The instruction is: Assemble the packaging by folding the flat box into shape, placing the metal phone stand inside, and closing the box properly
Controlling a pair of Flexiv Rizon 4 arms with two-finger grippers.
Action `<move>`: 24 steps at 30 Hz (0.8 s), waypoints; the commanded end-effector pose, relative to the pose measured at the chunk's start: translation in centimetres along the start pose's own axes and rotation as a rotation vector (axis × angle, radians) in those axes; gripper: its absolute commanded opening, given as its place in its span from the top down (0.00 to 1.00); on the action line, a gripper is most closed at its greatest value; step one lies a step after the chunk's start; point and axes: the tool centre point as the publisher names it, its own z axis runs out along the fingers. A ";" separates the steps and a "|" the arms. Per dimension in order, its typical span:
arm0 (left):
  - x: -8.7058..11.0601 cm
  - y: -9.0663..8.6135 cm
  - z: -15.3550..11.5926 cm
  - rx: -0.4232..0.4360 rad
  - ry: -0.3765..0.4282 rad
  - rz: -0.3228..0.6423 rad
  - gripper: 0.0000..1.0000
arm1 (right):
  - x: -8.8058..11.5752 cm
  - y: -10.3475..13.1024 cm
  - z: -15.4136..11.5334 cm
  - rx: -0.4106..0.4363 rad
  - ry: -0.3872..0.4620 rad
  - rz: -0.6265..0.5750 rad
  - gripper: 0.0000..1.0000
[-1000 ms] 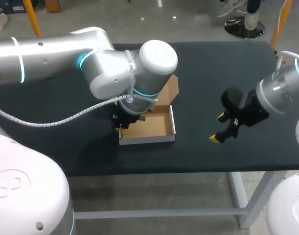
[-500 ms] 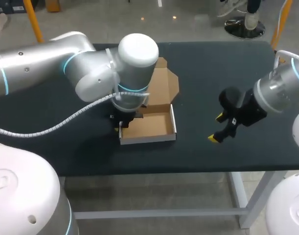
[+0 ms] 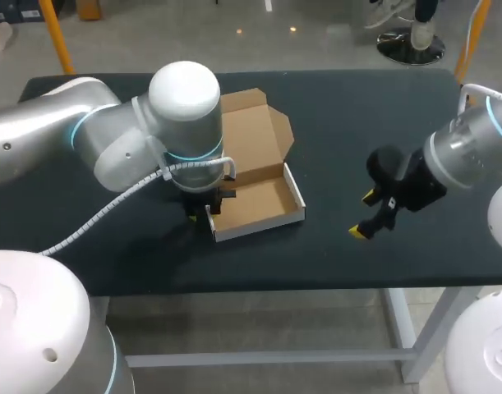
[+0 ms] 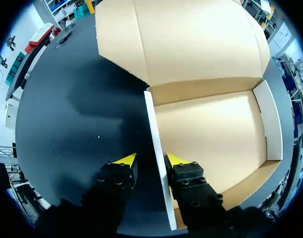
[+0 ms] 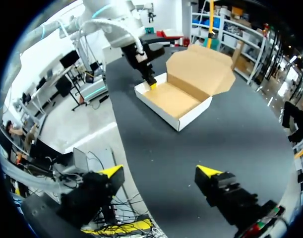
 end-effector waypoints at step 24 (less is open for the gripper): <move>-0.5 0.2 -1.3 -0.007 0.028 0.033 0.77 | -0.5 0.1 0.3 0.017 0.004 0.014 0.00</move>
